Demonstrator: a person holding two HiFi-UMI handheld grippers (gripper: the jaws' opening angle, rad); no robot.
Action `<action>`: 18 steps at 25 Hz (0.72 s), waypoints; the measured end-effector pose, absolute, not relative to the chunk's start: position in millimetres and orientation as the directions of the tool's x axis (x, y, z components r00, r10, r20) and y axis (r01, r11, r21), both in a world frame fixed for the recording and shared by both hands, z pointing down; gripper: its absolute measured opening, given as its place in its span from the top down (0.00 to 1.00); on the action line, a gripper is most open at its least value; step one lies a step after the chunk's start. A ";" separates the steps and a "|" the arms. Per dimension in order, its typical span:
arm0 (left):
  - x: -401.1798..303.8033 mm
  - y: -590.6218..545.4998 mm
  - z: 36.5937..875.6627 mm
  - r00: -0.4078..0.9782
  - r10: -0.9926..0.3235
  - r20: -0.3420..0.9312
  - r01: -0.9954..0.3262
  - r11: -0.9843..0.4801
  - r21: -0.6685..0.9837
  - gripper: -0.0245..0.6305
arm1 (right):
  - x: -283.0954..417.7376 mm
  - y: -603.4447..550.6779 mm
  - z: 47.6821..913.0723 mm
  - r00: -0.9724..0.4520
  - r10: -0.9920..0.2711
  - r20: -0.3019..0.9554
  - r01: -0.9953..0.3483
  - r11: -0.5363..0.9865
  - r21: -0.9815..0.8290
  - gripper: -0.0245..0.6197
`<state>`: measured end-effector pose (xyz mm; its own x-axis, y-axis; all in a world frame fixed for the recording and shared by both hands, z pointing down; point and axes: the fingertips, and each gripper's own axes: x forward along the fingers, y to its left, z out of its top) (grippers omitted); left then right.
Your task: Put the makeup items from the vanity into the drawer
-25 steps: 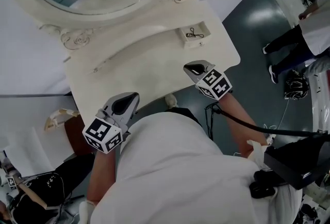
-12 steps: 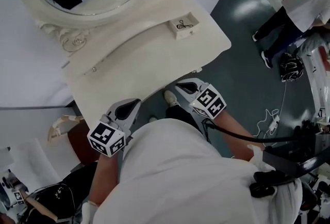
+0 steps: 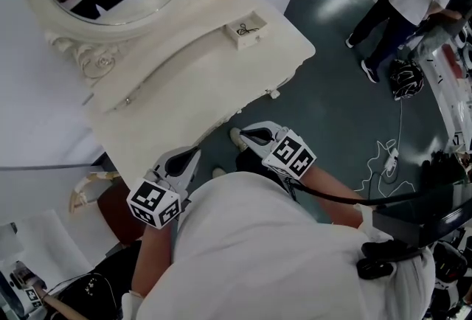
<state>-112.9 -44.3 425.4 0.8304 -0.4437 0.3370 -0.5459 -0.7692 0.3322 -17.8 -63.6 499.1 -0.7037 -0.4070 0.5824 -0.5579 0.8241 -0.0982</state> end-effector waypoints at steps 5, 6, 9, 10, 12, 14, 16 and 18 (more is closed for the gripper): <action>-116.7 -34.5 428.0 0.834 -0.436 0.338 -0.539 -0.774 0.333 0.96 | -25.0 -52.7 496.7 -0.705 -0.414 0.576 -0.557 0.825 -0.089 0.96; -116.9 -32.7 427.8 0.835 -0.434 0.338 -0.537 -0.775 0.332 0.96 | -25.8 -50.5 496.2 -0.705 -0.415 0.576 -0.558 0.825 -0.088 0.96; -117.9 -27.9 427.1 0.839 -0.428 0.336 -0.531 -0.780 0.331 0.96 | -28.7 -45.5 495.5 -0.703 -0.418 0.575 -0.559 0.824 -0.085 0.96; -118.9 -26.5 427.1 0.840 -0.427 0.335 -0.529 -0.781 0.331 0.96 | -30.5 -44.7 495.3 -0.703 -0.419 0.574 -0.559 0.825 -0.083 0.96; -122.2 -24.5 427.6 0.839 -0.429 0.333 -0.530 -0.781 0.330 0.96 | -35.0 -44.1 495.0 -0.705 -0.421 0.571 -0.556 0.828 -0.076 0.96; -125.7 -22.8 429.2 0.838 -0.433 0.333 -0.534 -0.779 0.330 0.96 | -38.7 -43.3 495.9 -0.706 -0.420 0.571 -0.551 0.831 -0.070 0.96; -128.5 -21.4 430.4 0.836 -0.435 0.334 -0.536 -0.776 0.332 0.96 | -41.3 -42.1 495.4 -0.705 -0.420 0.571 -0.548 0.834 -0.064 0.96; -130.6 -20.1 429.3 0.835 -0.437 0.334 -0.538 -0.775 0.332 0.96 | -44.1 -41.6 491.3 -0.707 -0.422 0.568 -0.546 0.836 -0.058 0.96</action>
<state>-130.6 -20.1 429.3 0.8352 -0.4370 0.3339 -0.5381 -0.7748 0.3319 -44.1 -41.6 491.3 -0.7068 -0.4222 0.5676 -0.5458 0.8359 -0.0578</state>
